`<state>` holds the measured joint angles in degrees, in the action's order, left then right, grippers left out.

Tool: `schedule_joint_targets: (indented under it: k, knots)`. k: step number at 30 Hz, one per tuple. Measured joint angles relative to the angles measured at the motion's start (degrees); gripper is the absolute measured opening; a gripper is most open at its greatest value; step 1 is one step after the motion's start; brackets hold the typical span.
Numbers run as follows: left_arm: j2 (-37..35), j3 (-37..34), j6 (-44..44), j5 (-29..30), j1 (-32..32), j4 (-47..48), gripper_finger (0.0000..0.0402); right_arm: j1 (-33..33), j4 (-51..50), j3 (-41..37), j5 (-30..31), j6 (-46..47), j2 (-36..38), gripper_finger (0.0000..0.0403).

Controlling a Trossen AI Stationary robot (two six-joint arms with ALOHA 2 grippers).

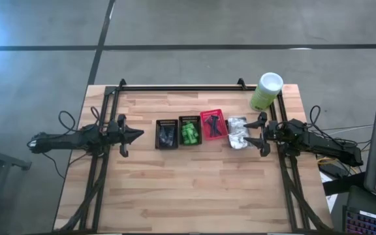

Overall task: Pick & Place Travel size toiletries
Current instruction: Return to Home Position

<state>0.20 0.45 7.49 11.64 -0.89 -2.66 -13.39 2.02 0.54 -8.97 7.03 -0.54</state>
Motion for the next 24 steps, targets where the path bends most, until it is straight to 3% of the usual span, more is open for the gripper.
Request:
schedule_joint_targets:
  k: [24]
  knots:
    - [0.0, 0.0, 0.0, 0.0, 0.0, 0.0, 0.0012, 0.0, 0.0, 0.0, 0.02, -0.09, -0.02, 0.0352]
